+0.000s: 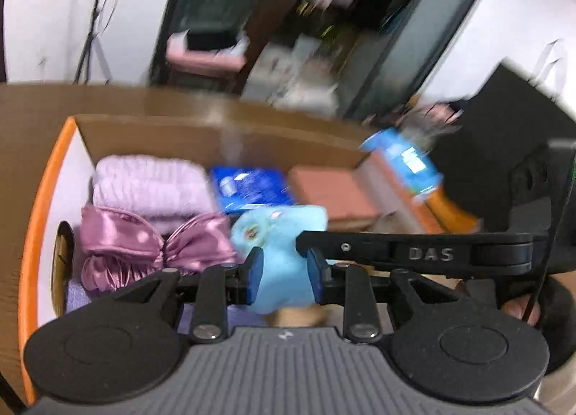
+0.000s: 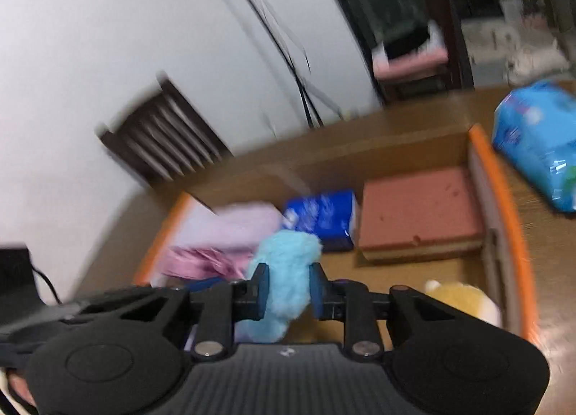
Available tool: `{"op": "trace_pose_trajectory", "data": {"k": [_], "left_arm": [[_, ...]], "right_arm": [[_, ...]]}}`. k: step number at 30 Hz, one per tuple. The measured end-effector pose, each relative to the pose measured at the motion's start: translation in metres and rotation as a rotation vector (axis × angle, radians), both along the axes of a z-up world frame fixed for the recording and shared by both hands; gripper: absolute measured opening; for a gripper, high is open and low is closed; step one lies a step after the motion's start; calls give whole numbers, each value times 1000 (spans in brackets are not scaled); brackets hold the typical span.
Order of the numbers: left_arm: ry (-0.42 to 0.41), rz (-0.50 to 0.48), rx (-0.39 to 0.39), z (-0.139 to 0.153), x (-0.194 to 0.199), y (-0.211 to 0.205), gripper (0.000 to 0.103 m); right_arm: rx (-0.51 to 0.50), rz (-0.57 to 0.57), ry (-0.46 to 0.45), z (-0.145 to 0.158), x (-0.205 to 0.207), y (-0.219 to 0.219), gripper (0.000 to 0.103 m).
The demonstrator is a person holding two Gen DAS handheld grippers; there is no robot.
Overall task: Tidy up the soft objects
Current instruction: 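Carry the blue plush into the box and open both grippers, then move both grippers back toward the white foam cylinder and green scrunchie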
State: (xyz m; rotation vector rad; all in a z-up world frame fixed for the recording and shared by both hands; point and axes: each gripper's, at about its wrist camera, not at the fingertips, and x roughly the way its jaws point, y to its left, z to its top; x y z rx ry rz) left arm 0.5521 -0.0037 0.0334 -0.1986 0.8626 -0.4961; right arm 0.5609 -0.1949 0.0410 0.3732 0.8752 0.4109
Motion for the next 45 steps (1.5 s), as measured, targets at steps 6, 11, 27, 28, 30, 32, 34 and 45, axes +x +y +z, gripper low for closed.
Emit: {"op": "trace_pose_trajectory", "data": {"k": [6, 11, 27, 28, 30, 32, 34, 45], "left_arm": [[-26, -5, 34, -11, 1, 0, 30], [-54, 0, 41, -3, -6, -1, 36], [-347, 61, 77, 112, -163, 44, 62], [-370, 75, 85, 114, -177, 43, 63], [-427, 88, 80, 113, -208, 41, 69], [-496, 95, 72, 102, -244, 39, 79], [-519, 106, 97, 88, -272, 35, 79], [-429, 181, 50, 20, -383, 37, 85]], "right_arm": [[-109, -4, 24, -19, 13, 18, 28], [-186, -3, 38, -15, 12, 16, 43], [-254, -73, -323, 120, -141, -57, 65], [-249, -75, -337, 122, -152, -57, 65], [-227, -76, -358, 123, -175, -58, 66], [-216, -75, -396, 116, -206, -55, 66], [-224, -71, -444, 103, -240, -49, 67], [-216, -109, -412, 4, -382, -39, 68]]}}
